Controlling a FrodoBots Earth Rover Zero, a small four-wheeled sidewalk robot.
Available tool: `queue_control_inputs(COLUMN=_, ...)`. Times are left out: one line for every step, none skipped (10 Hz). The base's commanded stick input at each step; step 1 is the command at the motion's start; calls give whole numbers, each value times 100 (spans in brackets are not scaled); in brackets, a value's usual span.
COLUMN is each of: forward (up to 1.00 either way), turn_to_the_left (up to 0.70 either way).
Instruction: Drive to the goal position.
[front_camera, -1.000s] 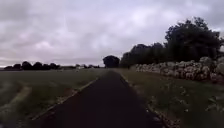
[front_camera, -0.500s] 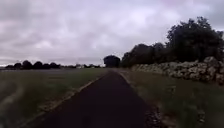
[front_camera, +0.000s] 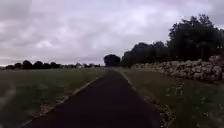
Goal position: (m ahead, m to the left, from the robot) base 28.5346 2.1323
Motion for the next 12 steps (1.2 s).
queue_control_inputs(forward=50, turn_to_the_left=0)
queue_control_inputs(forward=50, turn_to_the_left=0)
queue_control_inputs(forward=50, turn_to_the_left=0)
queue_control_inputs(forward=50, turn_to_the_left=0)
queue_control_inputs(forward=50, turn_to_the_left=0)
queue_control_inputs(forward=50, turn_to_the_left=0)
queue_control_inputs(forward=50, turn_to_the_left=0)
queue_control_inputs(forward=50, turn_to_the_left=0)
queue_control_inputs(forward=50, turn_to_the_left=0)
queue_control_inputs(forward=50, turn_to_the_left=0)
queue_control_inputs(forward=50, turn_to_the_left=0)
queue_control_inputs(forward=50, turn_to_the_left=0)
